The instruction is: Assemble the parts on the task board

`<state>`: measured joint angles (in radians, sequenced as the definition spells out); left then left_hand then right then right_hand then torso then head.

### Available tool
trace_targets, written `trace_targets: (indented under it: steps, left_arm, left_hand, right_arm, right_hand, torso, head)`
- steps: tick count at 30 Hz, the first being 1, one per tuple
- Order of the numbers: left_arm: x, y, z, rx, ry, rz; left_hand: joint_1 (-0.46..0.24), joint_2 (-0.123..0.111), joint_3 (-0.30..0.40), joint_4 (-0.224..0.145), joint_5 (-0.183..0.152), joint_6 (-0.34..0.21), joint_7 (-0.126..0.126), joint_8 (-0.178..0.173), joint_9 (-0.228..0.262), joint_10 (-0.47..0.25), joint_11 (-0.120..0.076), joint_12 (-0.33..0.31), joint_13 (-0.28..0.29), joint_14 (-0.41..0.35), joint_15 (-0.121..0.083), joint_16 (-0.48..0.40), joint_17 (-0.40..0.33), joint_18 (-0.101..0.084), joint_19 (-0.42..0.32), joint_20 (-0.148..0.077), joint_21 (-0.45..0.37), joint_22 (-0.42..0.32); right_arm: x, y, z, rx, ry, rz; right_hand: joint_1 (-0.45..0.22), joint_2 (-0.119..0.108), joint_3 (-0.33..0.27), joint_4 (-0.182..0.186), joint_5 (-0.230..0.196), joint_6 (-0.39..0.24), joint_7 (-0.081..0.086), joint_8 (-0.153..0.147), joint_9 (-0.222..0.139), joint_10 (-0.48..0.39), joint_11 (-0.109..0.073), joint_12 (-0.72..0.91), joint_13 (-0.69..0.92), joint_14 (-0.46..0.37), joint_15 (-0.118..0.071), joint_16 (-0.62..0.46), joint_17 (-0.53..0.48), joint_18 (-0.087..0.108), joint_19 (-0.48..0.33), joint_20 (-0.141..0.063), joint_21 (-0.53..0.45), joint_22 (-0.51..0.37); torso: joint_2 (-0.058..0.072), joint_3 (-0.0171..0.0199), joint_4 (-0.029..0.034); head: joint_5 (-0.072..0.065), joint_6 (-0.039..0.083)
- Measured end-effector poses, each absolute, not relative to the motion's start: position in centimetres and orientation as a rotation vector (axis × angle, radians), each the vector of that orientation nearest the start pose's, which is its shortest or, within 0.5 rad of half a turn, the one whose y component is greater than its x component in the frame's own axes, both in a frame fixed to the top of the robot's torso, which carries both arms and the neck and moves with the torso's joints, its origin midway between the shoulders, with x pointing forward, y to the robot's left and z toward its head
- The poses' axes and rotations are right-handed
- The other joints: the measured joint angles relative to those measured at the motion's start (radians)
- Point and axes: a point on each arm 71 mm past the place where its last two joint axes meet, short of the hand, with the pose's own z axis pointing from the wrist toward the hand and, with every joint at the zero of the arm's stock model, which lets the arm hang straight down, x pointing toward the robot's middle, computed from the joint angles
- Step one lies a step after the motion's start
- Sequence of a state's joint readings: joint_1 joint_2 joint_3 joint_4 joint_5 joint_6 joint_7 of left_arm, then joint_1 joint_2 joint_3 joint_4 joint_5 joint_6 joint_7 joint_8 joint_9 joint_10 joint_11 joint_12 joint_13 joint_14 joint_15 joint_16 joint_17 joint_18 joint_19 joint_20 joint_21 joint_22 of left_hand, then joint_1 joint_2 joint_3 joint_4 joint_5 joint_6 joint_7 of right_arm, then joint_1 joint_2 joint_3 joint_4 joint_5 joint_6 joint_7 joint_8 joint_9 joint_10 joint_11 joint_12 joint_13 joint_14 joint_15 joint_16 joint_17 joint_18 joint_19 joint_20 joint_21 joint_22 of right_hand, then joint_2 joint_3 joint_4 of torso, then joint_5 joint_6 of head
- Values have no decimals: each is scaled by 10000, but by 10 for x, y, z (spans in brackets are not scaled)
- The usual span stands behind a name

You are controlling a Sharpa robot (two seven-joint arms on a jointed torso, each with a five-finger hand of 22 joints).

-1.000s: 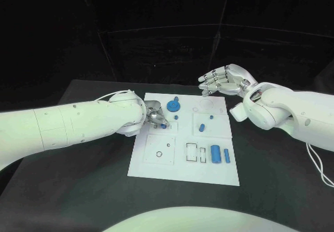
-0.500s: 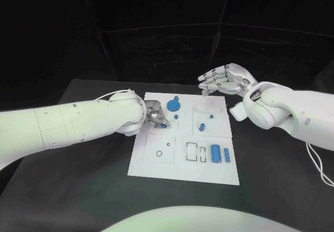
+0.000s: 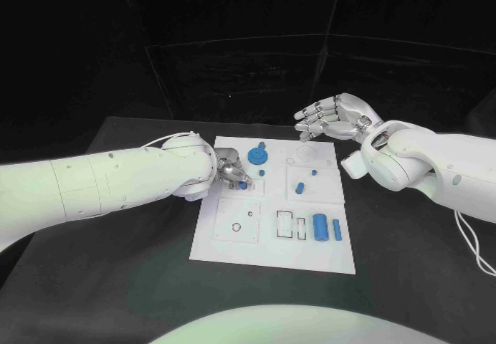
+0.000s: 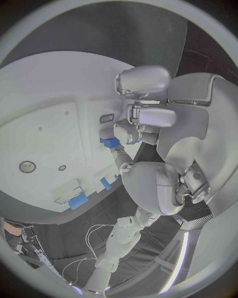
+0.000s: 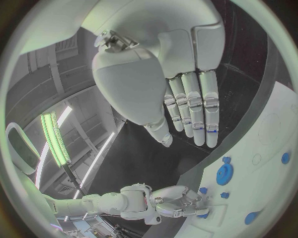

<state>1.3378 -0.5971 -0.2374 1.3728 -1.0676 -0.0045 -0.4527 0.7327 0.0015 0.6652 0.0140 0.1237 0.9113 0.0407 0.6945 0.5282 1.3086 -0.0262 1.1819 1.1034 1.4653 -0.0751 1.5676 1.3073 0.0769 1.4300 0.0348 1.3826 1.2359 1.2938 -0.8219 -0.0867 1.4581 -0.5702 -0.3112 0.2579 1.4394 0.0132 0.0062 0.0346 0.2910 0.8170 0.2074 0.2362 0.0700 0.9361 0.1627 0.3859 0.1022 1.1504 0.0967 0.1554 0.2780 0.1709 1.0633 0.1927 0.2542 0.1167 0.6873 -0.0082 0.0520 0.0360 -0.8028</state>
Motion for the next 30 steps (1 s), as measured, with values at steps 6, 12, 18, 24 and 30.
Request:
trace_targets:
  steps: [6, 12, 18, 24, 30]
  left_arm:
    - [503, 141, -226, -421, 22271, -4355]
    - [503, 141, -226, -427, 22293, -4360]
    - [502, 141, -226, -408, 22327, -4367]
    - [502, 141, -226, -391, 22361, -4364]
    - [502, 142, -226, -380, 22399, -4349]
  left_hand:
    - [-36, 36, 27, 27, 0, 0, 0, 1, -20, 12, 12, 37, 24, 0, 0, 0, 0, -1, 0, 0, 0, 13]
    - [-36, 36, 27, 27, 0, 0, 0, 26, -48, 35, -11, 37, 42, 0, 0, 0, 0, -1, 15, -15, 0, 55]
    - [-90, -18, 56, -2, 0, 35, -35, 28, -97, 48, -24, 37, 56, 0, 1, 0, 0, -1, 28, -28, 0, 74]
    - [-186, -244, -42, -101, 1, 35, -35, 76, -188, 48, -24, 37, 56, 37, -37, 0, 0, 0, 28, -28, 0, 74]
    - [-326, -385, -268, -94, 1, 73, 3, 143, -299, 48, -24, 36, 55, 37, -37, 0, 0, -1, 28, -28, 0, 73]
  right_arm:
    - [508, -208, -152, 4901, 15807, 12561]
    - [507, -208, -152, 4902, 15807, 12560]
    - [507, -208, -152, 4902, 15807, 12559]
    - [507, -208, -152, 4901, 15806, 12559]
    - [507, -208, -152, 4900, 15805, 12560]
  right_hand:
    - [0, 0, 0, 0, 0, 0, 0, 0, 0, 0, 0, 0, -10, 0, 0, 0, -9, 1, 0, 0, 0, -11]
    - [0, 0, 0, -1, 0, 0, 0, 0, 0, 0, 0, 0, -9, 0, 0, 0, -8, 0, 0, 0, 0, -11]
    - [0, 0, 0, -1, 0, 0, 0, 0, 0, 0, 0, 0, -9, 0, 0, 0, -8, 0, 0, 0, 0, -10]
    - [0, 0, 0, -1, 0, 0, 0, 0, 0, 1, 0, 0, -8, 0, 0, 0, -8, 0, 0, 0, 0, -10]
    - [1, 0, -1, -1, 0, 0, 0, 0, 0, 1, 0, -1, -7, 0, 0, 0, -7, 1, 0, 0, 0, -10]
  torso:
    - [0, 0, 0]
    - [0, -1, 1]
    - [0, -1, 4]
    - [0, 0, 4]
    - [0, 0, 4]
  head:
    - [4, -26]
    - [-1, -34]
    - [-7, -48]
    - [-7, -58]
    - [-4, -66]
